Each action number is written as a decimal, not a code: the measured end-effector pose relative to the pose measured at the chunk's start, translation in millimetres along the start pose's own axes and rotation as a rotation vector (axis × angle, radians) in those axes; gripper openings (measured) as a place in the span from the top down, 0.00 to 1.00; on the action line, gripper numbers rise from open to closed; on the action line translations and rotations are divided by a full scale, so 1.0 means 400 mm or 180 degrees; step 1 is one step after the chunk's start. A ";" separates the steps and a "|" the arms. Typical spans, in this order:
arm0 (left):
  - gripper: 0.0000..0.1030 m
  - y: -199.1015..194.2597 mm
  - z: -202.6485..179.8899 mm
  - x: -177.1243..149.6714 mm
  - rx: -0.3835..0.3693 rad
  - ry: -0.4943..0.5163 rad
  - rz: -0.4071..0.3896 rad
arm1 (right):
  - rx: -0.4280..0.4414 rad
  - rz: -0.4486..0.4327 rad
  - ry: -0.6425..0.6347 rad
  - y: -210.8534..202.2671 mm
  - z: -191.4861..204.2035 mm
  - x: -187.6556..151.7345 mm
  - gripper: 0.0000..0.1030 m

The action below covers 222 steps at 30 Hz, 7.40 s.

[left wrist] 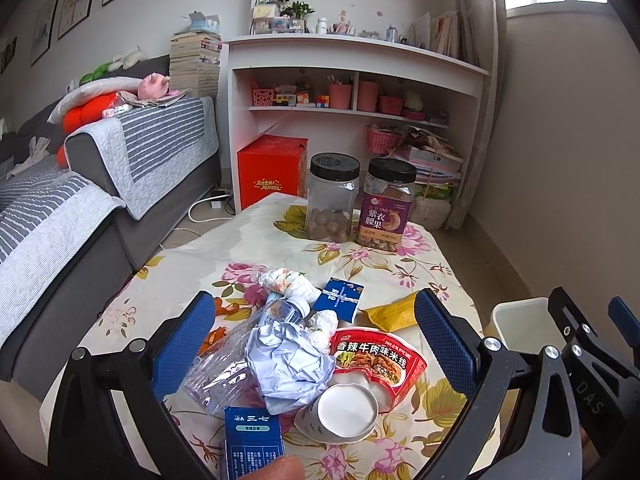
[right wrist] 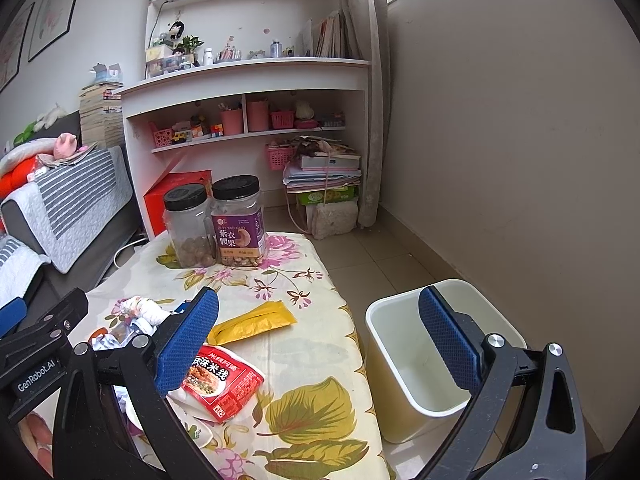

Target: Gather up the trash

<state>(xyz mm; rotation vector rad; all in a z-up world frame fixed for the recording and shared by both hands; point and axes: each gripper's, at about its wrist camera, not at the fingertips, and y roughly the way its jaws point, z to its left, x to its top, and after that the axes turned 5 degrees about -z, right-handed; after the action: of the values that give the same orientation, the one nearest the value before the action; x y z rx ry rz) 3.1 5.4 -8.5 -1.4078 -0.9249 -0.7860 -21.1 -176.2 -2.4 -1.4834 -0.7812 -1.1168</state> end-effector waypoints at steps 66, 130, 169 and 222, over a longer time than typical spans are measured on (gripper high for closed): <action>0.06 0.613 0.204 0.033 -0.0246 -0.0967 0.2366 | 0.0652 0.1822 -0.0007 0.390 0.103 -0.004 0.07; 0.50 0.393 0.363 0.166 -0.0228 -0.0871 0.1486 | 0.0593 0.2347 -0.0089 0.557 0.447 -0.008 0.48; 0.50 0.367 -0.043 0.075 -0.0414 0.0191 0.1476 | 0.0033 0.1509 0.0089 0.435 -0.049 0.050 0.47; 0.32 0.266 -0.741 -0.113 -0.1675 0.0742 0.1719 | -0.1549 0.1165 0.0846 0.336 -0.667 0.108 0.10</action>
<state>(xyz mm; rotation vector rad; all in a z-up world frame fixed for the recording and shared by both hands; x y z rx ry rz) 96.9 -289.6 -81.0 -1.8610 -0.1279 -0.7791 53.9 -468.6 -12.7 -1.7391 -0.0399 -1.2340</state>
